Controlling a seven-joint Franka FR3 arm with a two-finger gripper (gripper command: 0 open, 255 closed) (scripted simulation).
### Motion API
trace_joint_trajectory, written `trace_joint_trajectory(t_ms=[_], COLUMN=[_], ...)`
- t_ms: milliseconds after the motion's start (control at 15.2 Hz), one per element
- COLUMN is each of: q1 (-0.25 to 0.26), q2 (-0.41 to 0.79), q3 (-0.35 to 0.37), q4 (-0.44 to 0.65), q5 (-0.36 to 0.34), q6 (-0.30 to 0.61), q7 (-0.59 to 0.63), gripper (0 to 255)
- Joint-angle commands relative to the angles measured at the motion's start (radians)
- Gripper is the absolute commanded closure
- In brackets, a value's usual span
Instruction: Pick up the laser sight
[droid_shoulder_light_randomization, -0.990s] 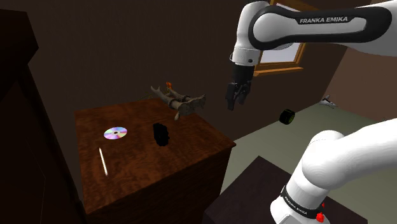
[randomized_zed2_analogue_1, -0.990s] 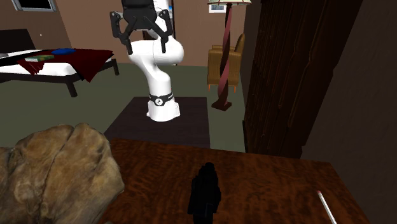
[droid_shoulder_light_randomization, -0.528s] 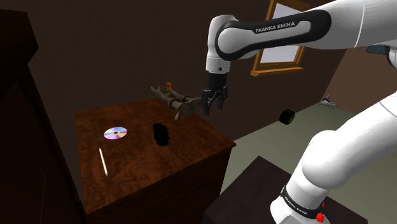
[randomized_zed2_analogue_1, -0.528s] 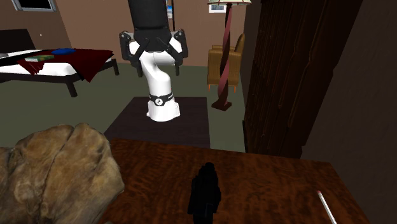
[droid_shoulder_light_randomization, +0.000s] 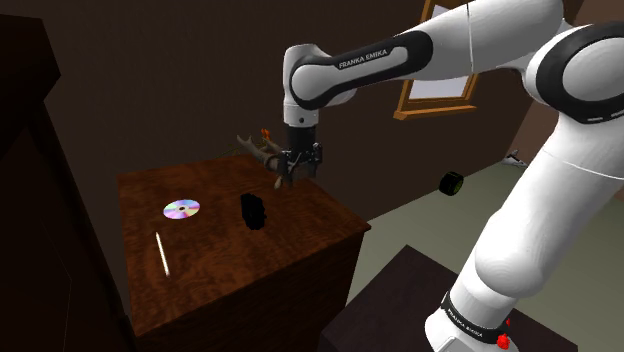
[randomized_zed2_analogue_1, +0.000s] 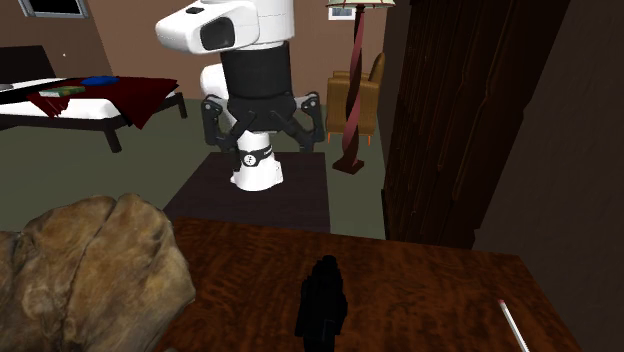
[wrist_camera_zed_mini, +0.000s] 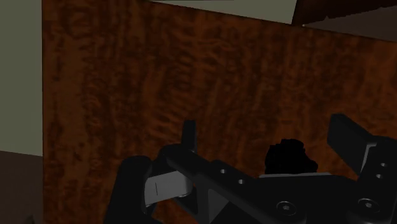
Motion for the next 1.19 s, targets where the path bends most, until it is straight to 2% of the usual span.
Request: trace_joint_trajectory(t_ms=[0, 396, 726, 1122], q1=[0.009, 0.043, 0.088, 0.090], q2=[0.083, 0.347, 0.571, 0.598], q3=[0.014, 0.027, 0.020, 0.016], q4=[0.060, 0.299, 0.545, 0.505], q5=[-0.015, -0.076, -0.120, -0.126], q6=[0.011, 0.000, -0.050, 0.017], q7=[0.033, 0.110, 0.156, 0.157], gripper=[0, 0, 0, 0])
